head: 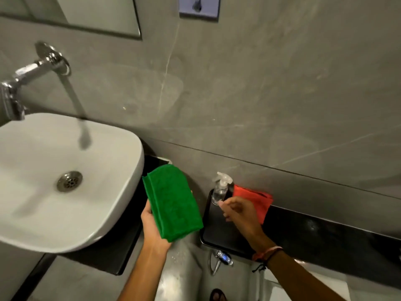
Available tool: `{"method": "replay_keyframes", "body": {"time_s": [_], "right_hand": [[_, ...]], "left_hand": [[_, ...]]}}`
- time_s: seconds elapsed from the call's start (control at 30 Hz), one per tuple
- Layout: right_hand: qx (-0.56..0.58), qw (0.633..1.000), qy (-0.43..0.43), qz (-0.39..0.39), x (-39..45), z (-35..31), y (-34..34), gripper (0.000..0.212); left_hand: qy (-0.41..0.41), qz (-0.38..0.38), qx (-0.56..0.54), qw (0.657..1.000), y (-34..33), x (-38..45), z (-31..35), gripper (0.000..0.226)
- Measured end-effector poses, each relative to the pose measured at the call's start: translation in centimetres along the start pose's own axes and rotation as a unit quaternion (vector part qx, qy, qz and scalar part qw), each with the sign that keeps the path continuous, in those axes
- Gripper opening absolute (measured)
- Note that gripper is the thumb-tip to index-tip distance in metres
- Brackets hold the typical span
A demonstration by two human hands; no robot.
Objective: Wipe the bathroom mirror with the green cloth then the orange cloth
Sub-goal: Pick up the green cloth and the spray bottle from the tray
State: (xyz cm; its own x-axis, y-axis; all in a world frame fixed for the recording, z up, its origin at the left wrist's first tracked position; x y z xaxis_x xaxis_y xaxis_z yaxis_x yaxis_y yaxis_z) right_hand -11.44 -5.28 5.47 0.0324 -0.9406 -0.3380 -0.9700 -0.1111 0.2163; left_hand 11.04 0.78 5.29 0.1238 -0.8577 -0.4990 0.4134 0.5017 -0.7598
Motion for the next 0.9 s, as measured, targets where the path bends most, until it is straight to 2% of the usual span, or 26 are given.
{"method": "replay_keyframes", "body": {"time_s": [0.03,0.1,0.17,0.23,0.3,0.4,0.47,0.57,0.67,0.77,0.9], "right_hand": [[-0.013,0.999,0.000,0.043,0.8,1.3,0.9,0.028],[-0.029,0.997,-0.010,0.068,2.6,3.0,1.2,0.043],[-0.053,0.997,0.025,0.049,4.5,2.8,0.5,0.061],[-0.090,0.992,0.090,0.005,6.5,2.2,-1.1,0.069],[-0.136,0.978,0.159,-0.019,7.4,1.0,-2.4,0.065],[-0.175,0.955,0.239,-0.002,8.1,-0.1,-3.4,0.044],[-0.182,0.946,0.268,0.000,8.2,-0.6,-3.8,0.040],[-0.194,0.940,0.280,-0.010,7.2,-0.9,-3.9,0.039],[-0.131,0.958,0.255,-0.008,5.5,-2.0,-2.6,0.029],[-0.021,0.969,0.242,-0.052,3.0,-7.4,-1.6,0.027],[-0.024,0.937,0.320,-0.135,-1.5,-18.8,-2.0,0.015]], "left_hand": [[-0.011,0.009,0.007,1.000,0.5,0.1,0.2,0.038],[-0.022,0.019,0.026,0.999,1.4,0.5,0.2,0.034],[-0.028,0.028,0.034,0.999,1.8,0.6,0.3,0.039],[-0.032,0.031,0.033,0.998,2.2,1.0,0.0,0.045],[-0.030,0.036,0.039,0.998,2.2,1.1,-0.2,0.046],[-0.033,0.059,0.061,0.996,2.7,1.5,-0.4,0.043],[-0.026,0.061,0.058,0.996,2.7,1.5,-0.7,0.040],[-0.024,0.047,0.055,0.997,1.8,1.2,-0.8,0.046],[-0.021,0.024,0.051,0.998,-0.5,1.0,-0.1,0.048],[-0.033,-0.008,0.048,0.998,-3.9,-0.3,2.3,0.044],[-0.053,-0.047,0.046,0.996,-9.0,-2.7,6.2,0.038]]}}
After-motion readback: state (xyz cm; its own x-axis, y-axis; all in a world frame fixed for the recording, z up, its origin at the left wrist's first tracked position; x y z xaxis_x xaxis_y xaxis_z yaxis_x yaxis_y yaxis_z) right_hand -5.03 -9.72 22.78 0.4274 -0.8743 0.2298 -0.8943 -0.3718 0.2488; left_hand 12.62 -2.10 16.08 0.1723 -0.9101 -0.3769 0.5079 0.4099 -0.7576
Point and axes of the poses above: each hand's wrist, its own x-axis towards the middle knuckle, its own y-axis out of the back of the hand, z = x × y, the point moved 8 cm from there along x, towards the middle knuckle, and after that the axes turned 2 degrees about -y, right-handed, at the moved point
